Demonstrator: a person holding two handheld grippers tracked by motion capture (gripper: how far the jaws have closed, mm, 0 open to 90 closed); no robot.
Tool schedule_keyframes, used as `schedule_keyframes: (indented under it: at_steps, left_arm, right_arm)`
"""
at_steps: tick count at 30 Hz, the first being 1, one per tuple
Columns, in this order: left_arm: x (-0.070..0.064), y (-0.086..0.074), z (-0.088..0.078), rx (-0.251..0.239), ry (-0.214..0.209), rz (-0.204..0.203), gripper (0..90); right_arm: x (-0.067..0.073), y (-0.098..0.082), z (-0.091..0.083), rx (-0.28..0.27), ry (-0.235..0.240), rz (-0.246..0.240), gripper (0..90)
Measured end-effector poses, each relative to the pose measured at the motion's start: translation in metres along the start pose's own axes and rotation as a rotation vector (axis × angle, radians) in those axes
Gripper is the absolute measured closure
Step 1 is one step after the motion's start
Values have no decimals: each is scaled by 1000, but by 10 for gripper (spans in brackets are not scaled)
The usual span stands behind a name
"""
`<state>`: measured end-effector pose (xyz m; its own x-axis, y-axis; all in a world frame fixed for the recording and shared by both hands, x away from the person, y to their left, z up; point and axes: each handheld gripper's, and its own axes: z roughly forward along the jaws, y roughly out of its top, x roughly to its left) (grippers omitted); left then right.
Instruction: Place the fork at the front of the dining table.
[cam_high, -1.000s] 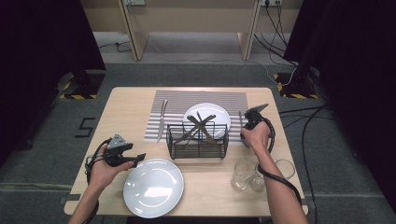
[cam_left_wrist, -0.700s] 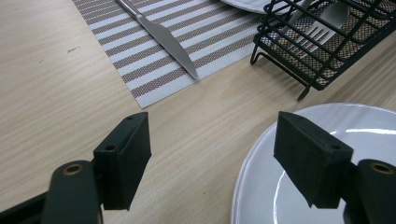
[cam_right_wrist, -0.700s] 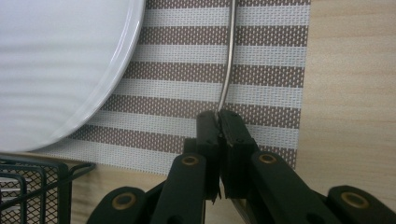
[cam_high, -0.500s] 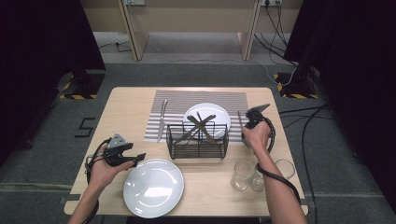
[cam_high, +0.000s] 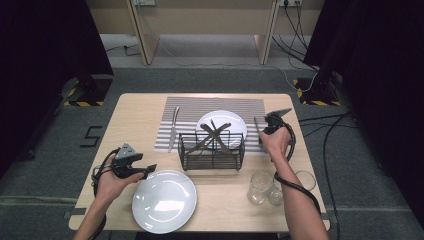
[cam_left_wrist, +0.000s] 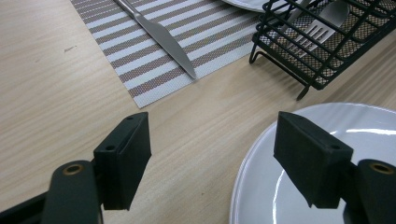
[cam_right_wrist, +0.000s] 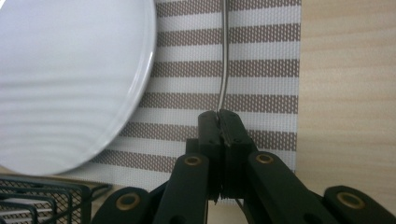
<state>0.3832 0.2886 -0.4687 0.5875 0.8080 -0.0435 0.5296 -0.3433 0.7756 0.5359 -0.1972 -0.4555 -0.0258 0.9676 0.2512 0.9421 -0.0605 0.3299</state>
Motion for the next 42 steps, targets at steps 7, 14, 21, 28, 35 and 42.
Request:
schedule_keyframes:
  at_steps: [7, 14, 21, 28, 35, 42]
  left_arm:
    - [1, -1, 0, -1, 0, -3, 270]
    - [1, -1, -1, -1, 1, -4, 270]
    - [1, -1, 0, 0, 3, -1, 270]
    - [1, -1, 0, -2, 2, -6, 270]
    - [2, -1, -1, 0, 4, -6, 270]
    - [2, -1, -1, 0, 2, -5, 270]
  right_arm:
    - [3, 8, 2, -25, -4, 12, 891]
    - [2, 16, 2, -55, -21, 26, 892]
    - [-2, 19, 5, -75, -31, 45, 892]
    - [-3, 21, 10, -86, -51, 53, 891]
    - [-4, 21, 14, -79, -56, 49, 891]
    - [-5, 23, 21, -63, -54, 53, 890]
